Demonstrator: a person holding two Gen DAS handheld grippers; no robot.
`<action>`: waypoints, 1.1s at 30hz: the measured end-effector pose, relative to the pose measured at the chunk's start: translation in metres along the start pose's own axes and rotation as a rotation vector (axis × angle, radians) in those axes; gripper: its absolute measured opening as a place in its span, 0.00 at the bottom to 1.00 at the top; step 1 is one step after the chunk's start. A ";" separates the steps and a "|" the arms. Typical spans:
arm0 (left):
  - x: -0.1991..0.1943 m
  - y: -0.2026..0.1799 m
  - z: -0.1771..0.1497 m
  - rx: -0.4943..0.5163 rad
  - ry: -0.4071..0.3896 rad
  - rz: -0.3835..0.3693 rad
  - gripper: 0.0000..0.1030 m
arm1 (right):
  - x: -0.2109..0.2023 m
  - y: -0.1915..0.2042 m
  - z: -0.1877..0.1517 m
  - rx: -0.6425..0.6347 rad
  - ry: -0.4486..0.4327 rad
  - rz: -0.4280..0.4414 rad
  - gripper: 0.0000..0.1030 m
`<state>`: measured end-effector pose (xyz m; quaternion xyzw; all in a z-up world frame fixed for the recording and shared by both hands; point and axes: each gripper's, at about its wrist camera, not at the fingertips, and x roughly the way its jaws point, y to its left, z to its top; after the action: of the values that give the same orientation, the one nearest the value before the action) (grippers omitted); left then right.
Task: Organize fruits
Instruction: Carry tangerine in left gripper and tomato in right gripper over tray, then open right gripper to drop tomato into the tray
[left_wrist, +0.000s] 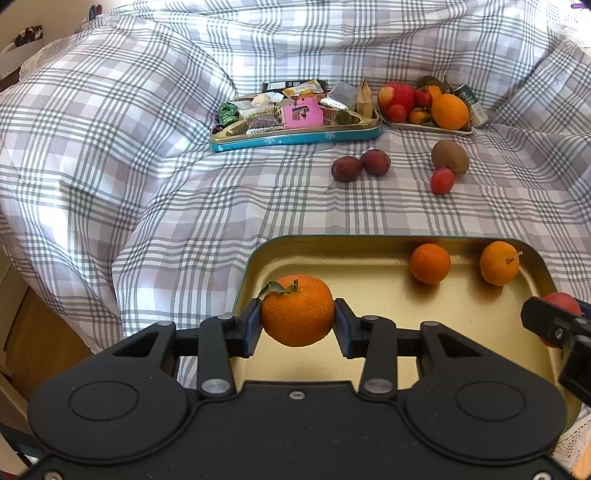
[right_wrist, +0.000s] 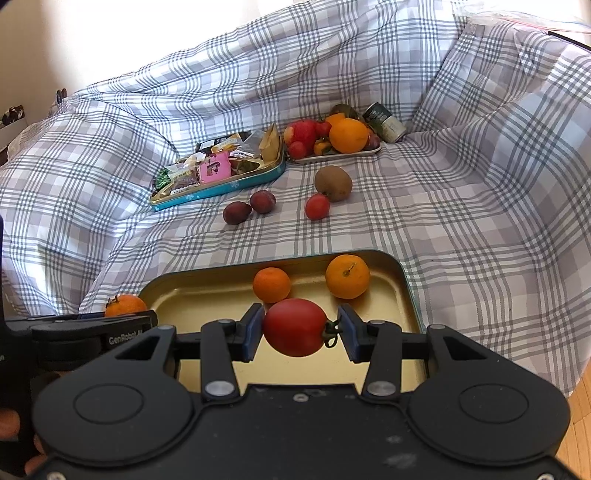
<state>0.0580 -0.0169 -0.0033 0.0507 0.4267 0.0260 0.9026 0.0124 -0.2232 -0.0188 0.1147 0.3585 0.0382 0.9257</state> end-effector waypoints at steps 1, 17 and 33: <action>0.000 0.000 0.000 -0.001 0.001 -0.001 0.49 | 0.001 0.000 0.000 0.000 0.001 -0.001 0.45; 0.001 -0.001 0.001 0.003 0.005 -0.024 0.50 | 0.011 0.000 0.001 -0.011 0.011 -0.021 0.45; -0.001 -0.001 0.001 0.000 0.001 -0.035 0.49 | 0.012 0.004 0.004 -0.030 -0.022 -0.025 0.45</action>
<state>0.0583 -0.0179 -0.0026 0.0431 0.4281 0.0103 0.9027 0.0240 -0.2185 -0.0231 0.0965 0.3488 0.0307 0.9317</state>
